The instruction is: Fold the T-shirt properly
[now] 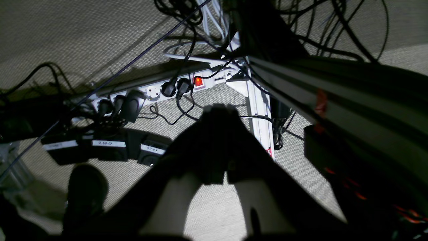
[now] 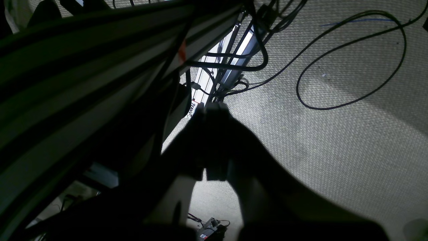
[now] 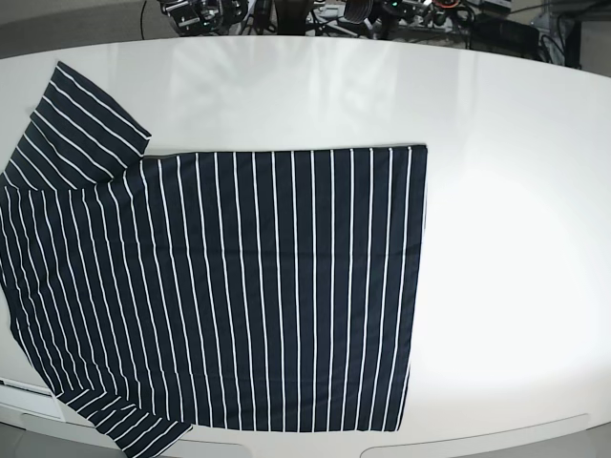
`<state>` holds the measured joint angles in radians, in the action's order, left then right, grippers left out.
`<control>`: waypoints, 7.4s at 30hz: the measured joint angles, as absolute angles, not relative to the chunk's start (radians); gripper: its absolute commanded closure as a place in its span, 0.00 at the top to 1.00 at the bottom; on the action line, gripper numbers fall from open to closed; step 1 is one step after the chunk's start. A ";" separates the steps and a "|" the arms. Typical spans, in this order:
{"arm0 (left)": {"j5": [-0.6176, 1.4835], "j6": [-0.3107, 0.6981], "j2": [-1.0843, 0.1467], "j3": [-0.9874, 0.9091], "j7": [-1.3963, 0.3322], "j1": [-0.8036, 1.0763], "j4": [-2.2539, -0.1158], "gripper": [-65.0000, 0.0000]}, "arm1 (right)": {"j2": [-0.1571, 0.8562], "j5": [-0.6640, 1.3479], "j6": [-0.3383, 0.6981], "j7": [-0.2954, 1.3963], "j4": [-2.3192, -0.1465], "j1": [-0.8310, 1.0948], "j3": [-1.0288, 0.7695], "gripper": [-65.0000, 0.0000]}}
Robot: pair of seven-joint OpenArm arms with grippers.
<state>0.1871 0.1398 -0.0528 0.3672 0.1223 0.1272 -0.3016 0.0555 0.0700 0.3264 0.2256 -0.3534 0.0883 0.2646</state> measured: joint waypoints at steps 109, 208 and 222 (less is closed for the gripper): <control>-0.235 0.385 -0.918 -0.086 -0.021 0.821 -2.221 0.00 | 0.462 0.109 0.270 0.375 -2.342 0.997 -0.322 0.00; -0.435 -0.014 -0.937 0.797 0.040 0.056 -1.742 0.00 | 0.489 0.297 0.480 0.430 -1.997 0.757 -0.328 0.00; -0.559 -0.031 -1.172 0.804 -0.125 0.278 -2.066 0.00 | 0.540 0.287 0.440 0.443 -2.193 1.049 -0.538 0.00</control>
<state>-0.5591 -0.0315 -1.1721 0.8036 -0.1246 0.2779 -2.0659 0.5400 0.2874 0.4404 0.4427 -2.1925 1.0489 -0.5385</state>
